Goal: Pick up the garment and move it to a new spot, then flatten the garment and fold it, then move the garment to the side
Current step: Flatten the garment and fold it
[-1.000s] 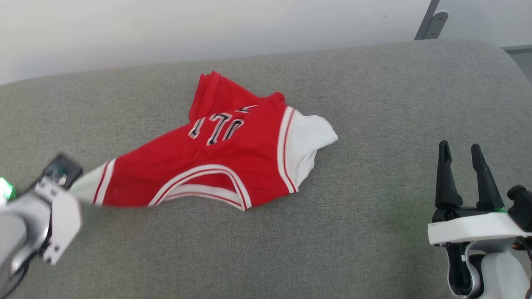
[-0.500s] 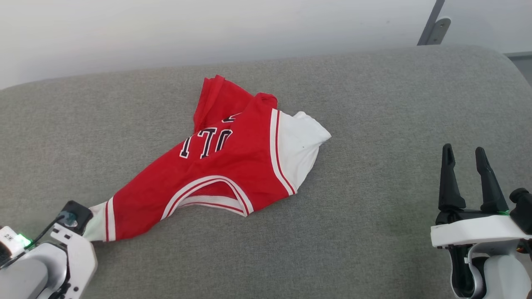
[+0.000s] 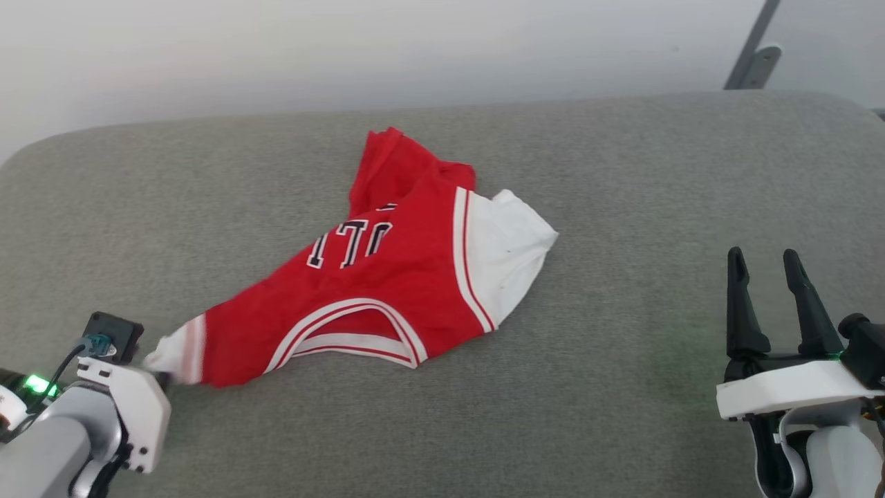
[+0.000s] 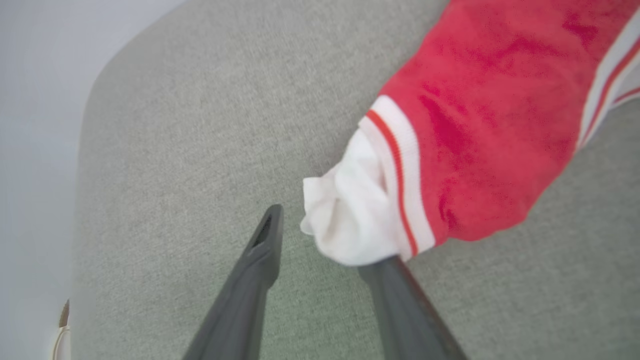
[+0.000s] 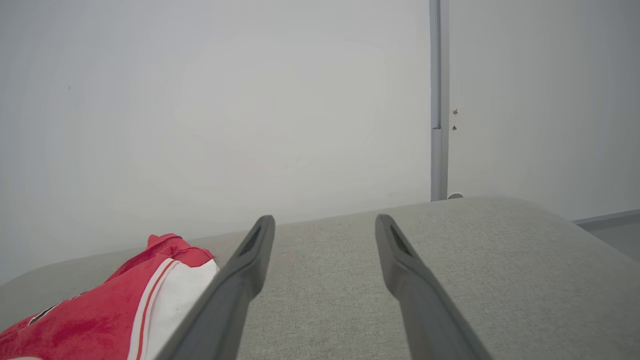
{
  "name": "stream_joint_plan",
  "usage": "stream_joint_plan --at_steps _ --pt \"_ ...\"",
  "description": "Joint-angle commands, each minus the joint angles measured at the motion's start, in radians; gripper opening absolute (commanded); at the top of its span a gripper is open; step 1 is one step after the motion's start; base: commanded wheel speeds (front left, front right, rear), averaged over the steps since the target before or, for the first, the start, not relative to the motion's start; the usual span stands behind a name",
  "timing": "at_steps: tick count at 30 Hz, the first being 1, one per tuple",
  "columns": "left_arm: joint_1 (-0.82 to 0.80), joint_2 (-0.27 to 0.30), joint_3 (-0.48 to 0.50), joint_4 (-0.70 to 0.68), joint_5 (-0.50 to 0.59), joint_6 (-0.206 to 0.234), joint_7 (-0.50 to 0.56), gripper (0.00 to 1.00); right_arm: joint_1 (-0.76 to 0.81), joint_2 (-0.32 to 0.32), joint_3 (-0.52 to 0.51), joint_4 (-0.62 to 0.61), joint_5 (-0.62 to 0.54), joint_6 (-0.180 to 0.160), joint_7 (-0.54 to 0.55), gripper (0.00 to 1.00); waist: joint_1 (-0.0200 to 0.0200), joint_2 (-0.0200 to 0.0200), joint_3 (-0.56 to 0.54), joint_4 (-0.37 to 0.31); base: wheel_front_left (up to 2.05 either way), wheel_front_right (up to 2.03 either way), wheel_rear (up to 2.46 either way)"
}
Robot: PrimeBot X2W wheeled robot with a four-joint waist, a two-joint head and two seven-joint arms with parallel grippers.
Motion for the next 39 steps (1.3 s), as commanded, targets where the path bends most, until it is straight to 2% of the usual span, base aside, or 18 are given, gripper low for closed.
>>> stream_joint_plan --at_steps 1,6,7,11,13,14,17,20,24,27,35,39 --pt "0.016 -0.007 0.011 -0.018 -0.004 0.018 -0.026 1.0 -0.002 -0.013 0.009 0.007 -0.009 0.0 -0.005 1.0 0.0 0.0 -0.003 0.015 0.0 0.0 0.0" --pt "0.061 -0.026 0.073 -0.091 -0.04 0.111 -0.147 1.0 -0.022 -0.073 0.058 0.036 -0.01 0.0 0.03 1.0 0.0 0.0 -0.006 0.065 0.0 0.0 0.0" --pt "0.089 -0.04 0.101 -0.137 -0.035 0.163 -0.21 1.0 -0.03 -0.107 0.089 0.045 -0.01 0.0 0.069 1.0 0.0 0.0 -0.005 0.09 0.0 0.0 0.0" --pt "0.163 -0.103 0.196 -0.25 -0.056 0.264 -0.258 1.0 -0.051 -0.194 0.159 0.054 -0.007 0.0 0.162 1.0 0.0 0.0 -0.005 0.153 0.0 0.0 0.0" --pt "0.204 -0.144 0.256 -0.321 -0.011 0.298 -0.261 1.0 -0.065 -0.242 0.199 0.055 -0.004 0.0 0.205 1.0 0.0 0.0 -0.005 0.188 0.0 0.0 0.0" --pt "0.204 -0.144 0.256 -0.321 -0.011 0.298 -0.261 1.0 -0.065 -0.242 0.199 0.055 -0.004 0.0 0.205 1.0 0.0 0.0 -0.005 0.188 0.0 0.0 0.0" --pt "0.289 -0.222 0.353 -0.409 0.078 0.327 -0.262 1.0 -0.088 -0.317 0.264 0.066 0.015 0.0 0.27 1.0 0.0 0.0 0.0 0.239 0.0 0.0 0.0" --pt "0.345 -0.291 0.426 -0.457 0.181 0.314 -0.262 1.0 -0.124 -0.38 0.339 0.084 0.061 0.0 0.335 1.0 0.0 0.0 0.004 0.28 0.0 0.0 0.0" --pt "0.402 -0.391 0.513 -0.49 0.311 0.277 -0.262 1.0 -0.189 -0.472 0.438 0.121 0.113 0.0 0.422 1.0 0.0 0.0 0.014 0.328 0.0 0.0 0.0" --pt "0.434 -0.454 0.587 -0.507 0.397 0.241 -0.262 1.0 -0.242 -0.516 0.507 0.156 0.165 0.0 0.485 1.0 0.0 0.0 0.017 0.358 0.0 0.0 0.0" --pt "0.512 -0.574 0.734 -0.532 0.566 0.125 -0.262 1.0 -0.394 -0.594 0.711 0.228 0.293 0.0 0.685 1.0 0.0 0.0 0.041 0.4 0.0 0.0 0.0" --pt "0.522 -0.625 0.794 -0.534 0.622 0.077 -0.262 1.0 -0.464 -0.611 0.765 0.28 0.32 0.0 0.73 1.0 0.0 0.0 0.066 0.413 0.0 0.0 0.0"
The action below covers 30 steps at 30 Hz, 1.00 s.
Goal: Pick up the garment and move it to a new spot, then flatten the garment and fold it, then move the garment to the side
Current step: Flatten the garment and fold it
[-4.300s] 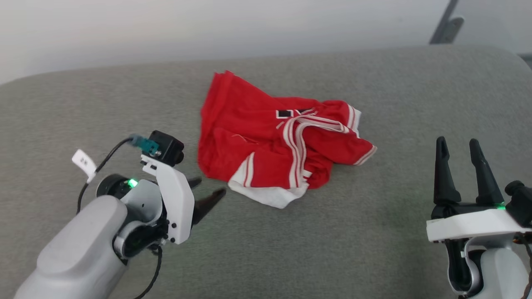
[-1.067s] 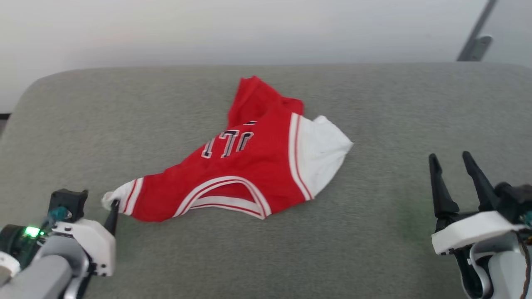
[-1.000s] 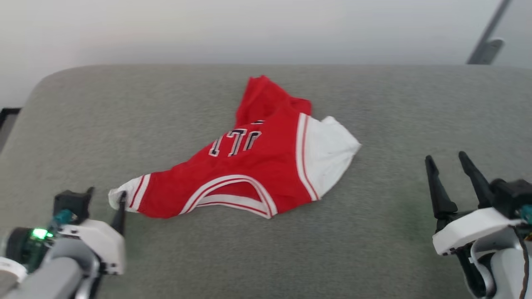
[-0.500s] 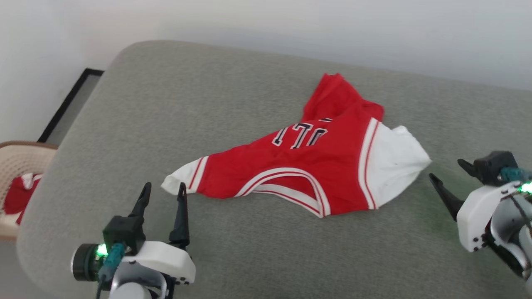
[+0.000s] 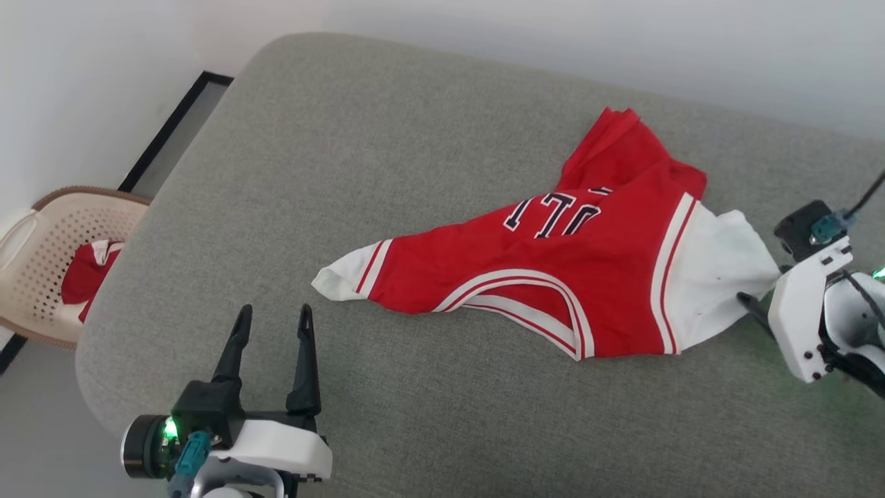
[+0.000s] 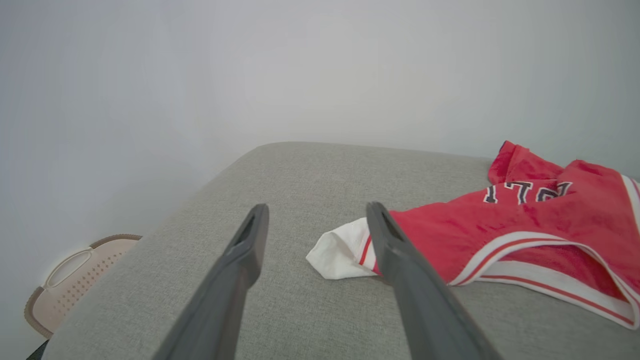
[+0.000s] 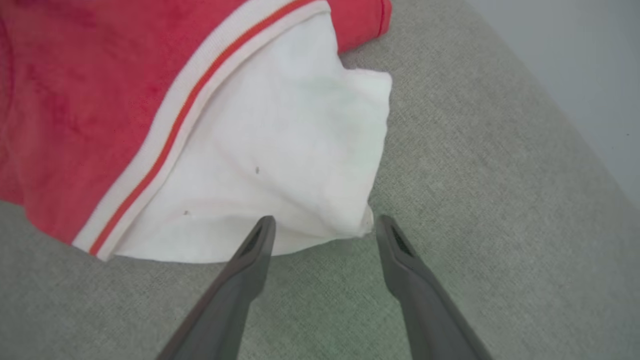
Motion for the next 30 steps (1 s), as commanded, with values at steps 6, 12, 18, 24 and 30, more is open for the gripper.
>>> stream_joint_plan --at_steps 6,12,18,24,30 --pt "-0.011 -0.077 0.074 0.001 0.077 -0.078 -0.006 1.0 -0.084 -0.01 0.104 0.066 0.07 -0.001 0.105 1.0 0.0 0.0 0.061 0.018 0.0 0.0 0.0" --pt "-0.027 -0.116 0.114 0.019 0.104 -0.134 -0.006 1.0 -0.115 -0.007 0.194 0.09 0.134 -0.001 0.159 1.0 0.0 0.0 0.09 0.022 0.0 0.0 0.0" --pt "-0.048 -0.134 0.137 0.029 0.115 -0.169 -0.006 1.0 -0.141 -0.018 0.276 0.1 0.165 -0.001 0.158 0.0 0.0 0.0 0.104 0.024 0.0 0.0 0.0" --pt "-0.05 -0.137 0.152 0.037 0.118 -0.184 -0.006 1.0 -0.18 -0.036 0.291 0.136 0.176 -0.003 0.112 0.0 0.0 0.0 0.104 0.01 0.0 0.0 0.0" --pt "-0.045 -0.137 0.167 0.036 0.104 -0.189 -0.006 1.0 -0.17 -0.081 0.272 0.147 0.204 -0.003 0.045 0.0 0.0 0.0 0.084 -0.026 0.0 0.0 0.0"
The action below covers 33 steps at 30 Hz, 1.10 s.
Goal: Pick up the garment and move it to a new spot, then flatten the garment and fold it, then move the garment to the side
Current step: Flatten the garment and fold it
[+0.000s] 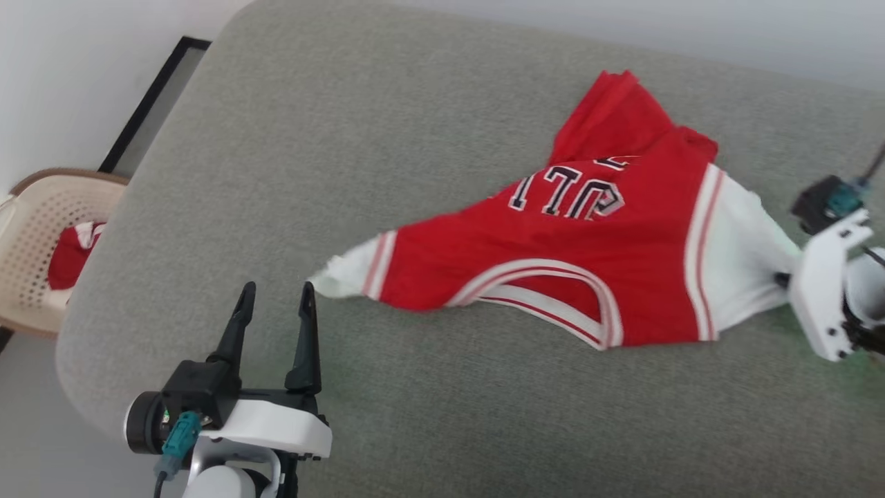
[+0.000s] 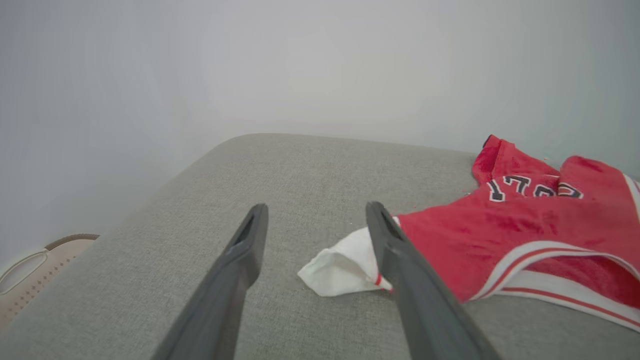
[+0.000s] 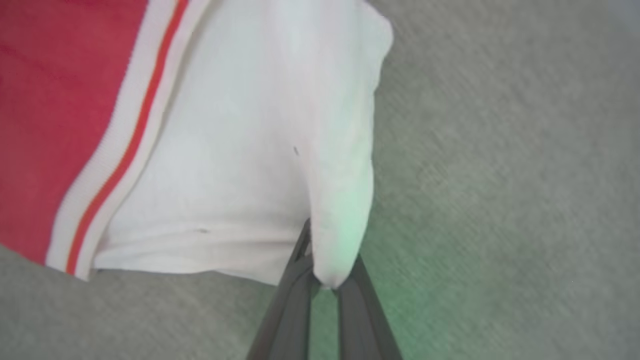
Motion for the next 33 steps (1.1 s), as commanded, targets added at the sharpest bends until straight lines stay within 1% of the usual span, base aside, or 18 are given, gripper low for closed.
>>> stream_joint_plan --at_steps 1,5,9,14,18,20,21,22,25,28,29,30,32,33 --pt "0.001 -0.001 0.008 -0.002 0.004 -0.003 -0.006 1.0 0.04 -0.027 0.006 0.017 0.004 -0.006 -0.005 0.0 0.0 -0.0001 -0.012 -0.018 0.0 0.0 0.0" --pt "0.017 -0.001 0.034 -0.004 0.015 -0.01 -0.006 1.0 0.091 -0.069 -0.019 0.002 0.028 -0.005 -0.045 0.0 0.0 -0.0001 -0.031 -0.058 0.0 0.0 0.0" --pt "0.027 -0.001 0.062 -0.013 0.027 -0.02 -0.006 1.0 0.166 -0.114 -0.076 -0.013 0.056 -0.005 -0.08 0.0 0.0 -0.0001 -0.042 -0.096 0.0 0.0 0.0" --pt "0.031 -0.001 0.086 -0.019 0.04 -0.036 -0.006 1.0 0.286 -0.154 -0.155 -0.043 0.07 -0.004 -0.115 0.0 0.0 -0.0001 -0.04 -0.132 0.0 0.0 0.0" --pt "0.026 -0.001 0.099 -0.02 0.057 -0.054 -0.006 1.0 0.35 -0.148 -0.23 -0.065 0.052 -0.004 -0.142 0.0 0.0 -0.0001 -0.033 -0.158 0.0 0.0 0.0" --pt "0.018 -0.001 0.102 -0.019 0.066 -0.064 -0.006 1.0 0.363 -0.134 -0.271 -0.078 0.034 -0.004 -0.166 0.0 0.0 -0.0001 -0.03 -0.168 0.0 0.0 0.0" --pt "0.016 0.0 0.103 -0.017 0.073 -0.069 -0.006 1.0 0.37 -0.121 -0.292 -0.084 0.023 -0.004 -0.178 0.2 0.0 -0.0001 -0.031 -0.173 0.0 0.0 0.0" --pt "0.013 0.006 0.102 -0.016 0.078 -0.075 -0.006 1.0 0.372 -0.113 -0.313 -0.088 0.006 -0.004 -0.193 1.0 0.0 -0.0001 -0.031 -0.177 0.0 0.0 0.0" --pt "-0.007 0.032 0.092 -0.018 0.089 -0.092 -0.006 1.0 0.388 -0.078 -0.385 -0.103 -0.04 -0.004 -0.244 1.0 0.0 -0.0001 -0.037 -0.188 0.0 0.0 0.0" --pt "-0.025 0.083 0.067 -0.022 0.09 -0.106 -0.006 1.0 0.412 -0.047 -0.469 -0.128 -0.079 -0.004 -0.294 1.0 0.0 -0.0001 -0.049 -0.198 0.0 0.0 0.0" --pt "-0.043 0.145 0.025 -0.017 0.095 -0.112 -0.006 1.0 0.433 -0.031 -0.533 -0.156 -0.108 -0.004 -0.332 1.0 0.0 -0.0001 -0.061 -0.206 0.0 0.0 0.0" --pt "-0.051 0.179 -0.011 -0.005 0.088 -0.112 -0.006 1.0 0.445 -0.021 -0.569 -0.169 -0.12 -0.004 -0.351 1.0 0.0 -0.0001 -0.067 -0.211 0.0 0.0 0.0" --pt "-0.079 0.272 -0.126 0.009 0.045 -0.113 0.019 1.0 0.469 0.001 -0.641 -0.206 -0.152 -0.004 -0.393 1.0 0.0 -0.0001 -0.08 -0.223 0.0 0.0 0.0" --pt "-0.079 0.272 -0.126 0.009 0.045 -0.113 0.019 1.0 0.469 0.001 -0.641 -0.206 -0.152 -0.004 -0.393 1.0 0.0 -0.0001 -0.08 -0.223 0.0 0.0 0.0"
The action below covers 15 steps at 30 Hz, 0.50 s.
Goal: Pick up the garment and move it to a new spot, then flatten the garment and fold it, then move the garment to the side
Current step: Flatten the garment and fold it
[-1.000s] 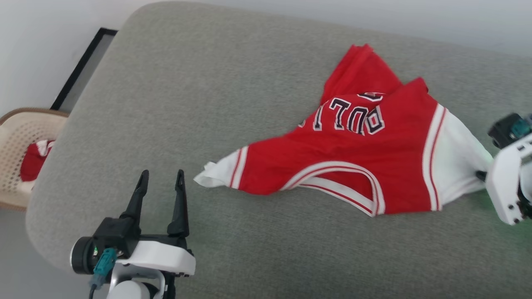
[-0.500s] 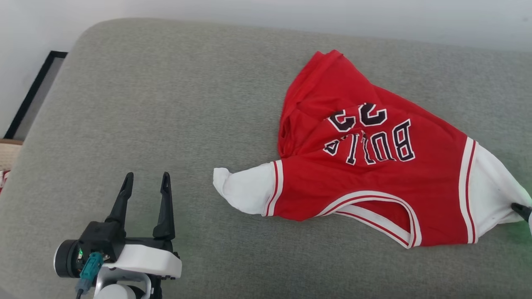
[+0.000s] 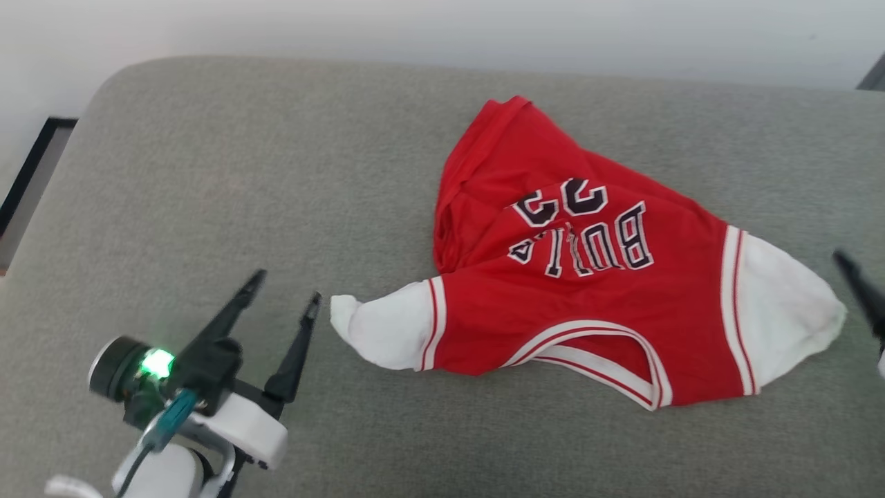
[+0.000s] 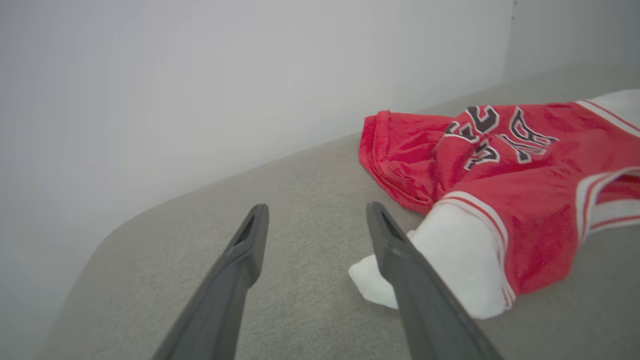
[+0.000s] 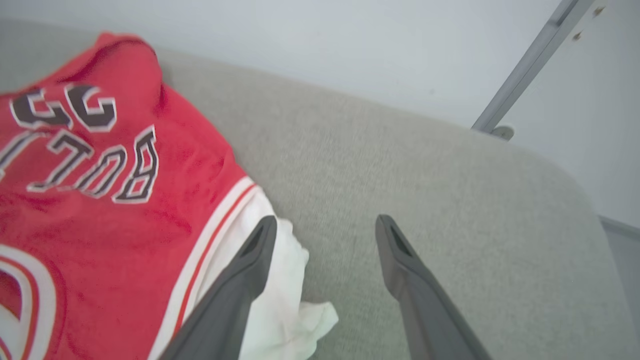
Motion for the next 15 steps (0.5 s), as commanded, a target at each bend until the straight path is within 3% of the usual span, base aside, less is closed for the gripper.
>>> stream_joint_plan --at_steps 1,8,11,15 --pt "-0.025 0.023 -0.006 -0.001 -0.017 0.003 0.012 1.0 0.011 0.01 -0.017 -0.01 -0.008 -0.001 -0.014 1.0 0.0 0.0 -0.01 -0.011 0.0 0.0 0.0" --pt "-0.209 0.359 -0.418 -0.104 -0.28 0.002 0.247 1.0 0.078 0.163 -0.288 -0.158 -0.111 -0.001 -0.137 1.0 0.0 0.0 -0.024 -0.056 0.0 0.0 0.0" --pt "-0.304 0.449 -0.599 -0.161 -0.411 0.002 0.364 1.0 0.098 0.223 -0.349 -0.217 -0.145 -0.001 -0.137 1.0 0.0 0.0 -0.017 -0.076 0.0 0.0 0.0" --pt "-0.433 0.504 -0.809 -0.187 -0.523 0.003 0.477 1.0 0.116 0.286 -0.38 -0.272 -0.173 -0.001 -0.117 1.0 0.0 0.0 -0.002 -0.107 0.0 0.0 0.0"
